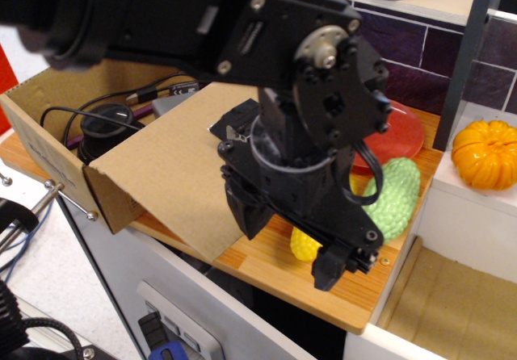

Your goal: Close brown1fbox flap

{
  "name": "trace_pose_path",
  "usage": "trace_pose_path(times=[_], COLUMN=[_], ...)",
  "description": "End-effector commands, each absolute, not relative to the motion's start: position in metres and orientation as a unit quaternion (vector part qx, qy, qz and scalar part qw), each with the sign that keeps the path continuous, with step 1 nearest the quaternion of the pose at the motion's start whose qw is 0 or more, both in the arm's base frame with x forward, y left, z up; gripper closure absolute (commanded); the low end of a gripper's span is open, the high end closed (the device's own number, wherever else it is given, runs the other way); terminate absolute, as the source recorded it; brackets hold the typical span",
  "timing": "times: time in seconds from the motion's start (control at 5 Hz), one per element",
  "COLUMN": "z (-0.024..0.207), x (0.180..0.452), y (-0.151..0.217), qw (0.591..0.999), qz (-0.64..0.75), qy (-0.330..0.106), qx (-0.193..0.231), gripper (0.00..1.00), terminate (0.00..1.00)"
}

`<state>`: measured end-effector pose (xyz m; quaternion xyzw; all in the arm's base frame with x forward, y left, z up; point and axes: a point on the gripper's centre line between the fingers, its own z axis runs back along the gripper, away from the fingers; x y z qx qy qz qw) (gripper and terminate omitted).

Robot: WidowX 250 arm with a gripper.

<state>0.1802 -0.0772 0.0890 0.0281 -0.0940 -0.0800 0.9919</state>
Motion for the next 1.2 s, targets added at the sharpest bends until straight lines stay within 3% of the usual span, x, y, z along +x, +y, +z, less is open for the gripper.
trace_pose_path(times=[0.0,0.6,0.8,1.0], z=[0.089,0.056,0.049,0.041], x=[0.180,0.173,0.174,0.177], y=[-0.077,-0.093,-0.096,-0.089], qw=[0.992,0.986,0.981,0.981], qz=[-0.080,-0.074,-0.080,-0.094], qy=[-0.094,-0.120,-0.119,-0.116], qx=[0.028,0.086,0.132,0.126], gripper=[0.00,0.00,0.00,0.00], terminate=[0.00,0.00,0.00,0.00])
